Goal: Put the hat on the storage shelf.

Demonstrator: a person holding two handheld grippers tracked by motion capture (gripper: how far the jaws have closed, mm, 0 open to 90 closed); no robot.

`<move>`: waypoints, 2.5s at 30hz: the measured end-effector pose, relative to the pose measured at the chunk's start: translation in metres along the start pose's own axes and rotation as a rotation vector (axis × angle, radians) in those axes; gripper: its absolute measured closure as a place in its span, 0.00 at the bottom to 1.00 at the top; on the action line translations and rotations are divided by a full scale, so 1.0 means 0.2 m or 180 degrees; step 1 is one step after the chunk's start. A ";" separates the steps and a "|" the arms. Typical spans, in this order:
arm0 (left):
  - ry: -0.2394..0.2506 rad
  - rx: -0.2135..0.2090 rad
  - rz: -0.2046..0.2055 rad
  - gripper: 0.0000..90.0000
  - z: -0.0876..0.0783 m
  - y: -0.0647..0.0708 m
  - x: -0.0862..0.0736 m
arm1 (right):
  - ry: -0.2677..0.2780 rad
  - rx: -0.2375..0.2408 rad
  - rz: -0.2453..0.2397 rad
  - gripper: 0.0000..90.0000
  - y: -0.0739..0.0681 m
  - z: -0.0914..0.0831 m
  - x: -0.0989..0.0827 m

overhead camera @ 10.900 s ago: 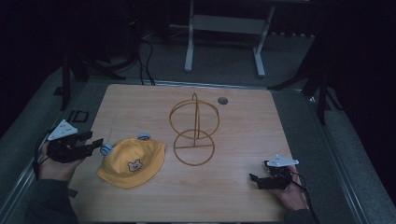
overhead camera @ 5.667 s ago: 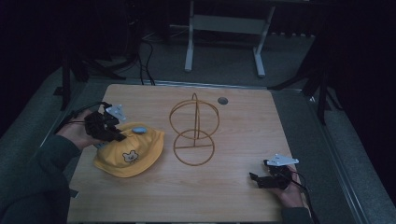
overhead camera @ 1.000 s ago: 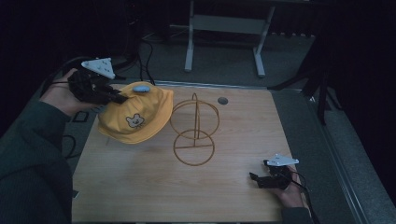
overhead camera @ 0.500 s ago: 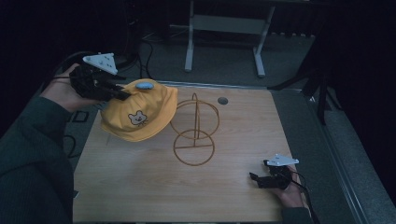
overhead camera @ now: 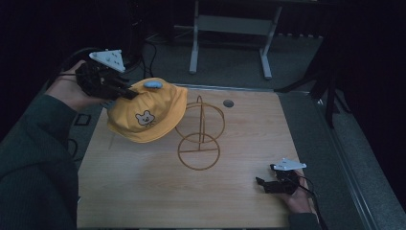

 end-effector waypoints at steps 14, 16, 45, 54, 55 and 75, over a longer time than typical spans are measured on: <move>0.0034 -0.0024 0.0078 0.93 0.04 0.02 0.10 | 0.0000 0.0000 0.0000 0.16 0.00 0.00 0.00; 0.0059 -0.0028 0.0082 0.93 0.05 0.02 0.12 | 0.0000 0.0000 0.0001 0.16 0.00 0.00 0.00; 0.0192 -0.0080 0.0228 0.93 0.09 0.07 0.32 | 0.0000 0.0000 -0.0008 0.16 0.00 0.00 0.00; 0.0184 -0.0136 0.0287 0.91 0.19 0.11 0.41 | 0.0002 -0.0001 -0.0012 0.16 0.00 0.00 0.00; 0.0181 -0.0151 0.0296 0.91 0.22 0.12 0.42 | 0.0003 -0.0001 -0.0012 0.16 0.00 0.00 0.00; 0.0060 -0.0200 0.0372 0.86 0.49 0.20 0.53 | -0.0003 0.0000 -0.0008 0.16 0.00 0.00 0.00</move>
Point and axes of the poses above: each handheld gripper's, and its own axes: z roughly forward along the jaws, x roughly out of its top, y roughly to its right, the point moved 10 cm from there along z, roughly forward along the jaws, and after that the axes turned 7 degrees about -z, right-handed, at the moved point
